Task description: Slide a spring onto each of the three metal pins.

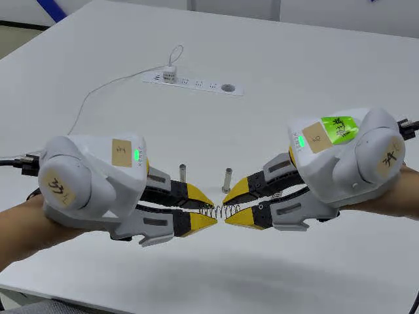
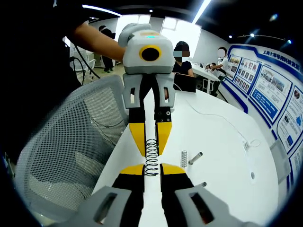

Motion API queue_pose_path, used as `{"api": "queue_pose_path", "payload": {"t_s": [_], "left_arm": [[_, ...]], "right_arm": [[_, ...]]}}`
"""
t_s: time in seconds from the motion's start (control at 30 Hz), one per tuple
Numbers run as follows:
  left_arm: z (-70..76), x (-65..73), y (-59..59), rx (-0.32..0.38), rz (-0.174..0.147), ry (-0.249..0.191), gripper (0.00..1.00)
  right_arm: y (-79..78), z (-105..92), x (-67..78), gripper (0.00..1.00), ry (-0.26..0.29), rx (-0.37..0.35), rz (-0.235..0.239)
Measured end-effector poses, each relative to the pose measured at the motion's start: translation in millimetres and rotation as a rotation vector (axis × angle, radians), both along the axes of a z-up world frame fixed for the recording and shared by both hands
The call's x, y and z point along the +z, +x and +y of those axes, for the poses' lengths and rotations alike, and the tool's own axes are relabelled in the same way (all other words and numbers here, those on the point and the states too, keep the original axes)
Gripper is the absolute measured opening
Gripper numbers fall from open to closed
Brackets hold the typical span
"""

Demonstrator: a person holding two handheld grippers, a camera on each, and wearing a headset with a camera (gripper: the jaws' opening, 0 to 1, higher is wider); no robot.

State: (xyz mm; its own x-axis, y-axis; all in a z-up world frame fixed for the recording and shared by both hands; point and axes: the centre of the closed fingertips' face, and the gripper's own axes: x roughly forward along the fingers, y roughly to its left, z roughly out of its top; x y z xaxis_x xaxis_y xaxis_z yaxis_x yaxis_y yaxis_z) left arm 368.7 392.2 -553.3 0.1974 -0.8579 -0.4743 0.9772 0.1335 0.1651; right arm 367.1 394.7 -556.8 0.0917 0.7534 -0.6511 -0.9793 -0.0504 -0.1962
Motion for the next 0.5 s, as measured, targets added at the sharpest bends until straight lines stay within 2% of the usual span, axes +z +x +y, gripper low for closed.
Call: {"api": "queue_pose_path", "payload": {"t_s": [0.3, 0.5], "left_arm": [[-0.1, 1.5, -0.3, -0.007, -0.001, -0.003, 0.10], [0.2, 0.9, -0.8, -0.010, -0.003, 0.002, 0.10]], "right_arm": [[1.9, -5.0, -3.8, 0.13, 0.003, -0.035, 0.042], [-0.2, -4.3, -1.5, 0.11, 0.027, -0.045, 0.072]]}}
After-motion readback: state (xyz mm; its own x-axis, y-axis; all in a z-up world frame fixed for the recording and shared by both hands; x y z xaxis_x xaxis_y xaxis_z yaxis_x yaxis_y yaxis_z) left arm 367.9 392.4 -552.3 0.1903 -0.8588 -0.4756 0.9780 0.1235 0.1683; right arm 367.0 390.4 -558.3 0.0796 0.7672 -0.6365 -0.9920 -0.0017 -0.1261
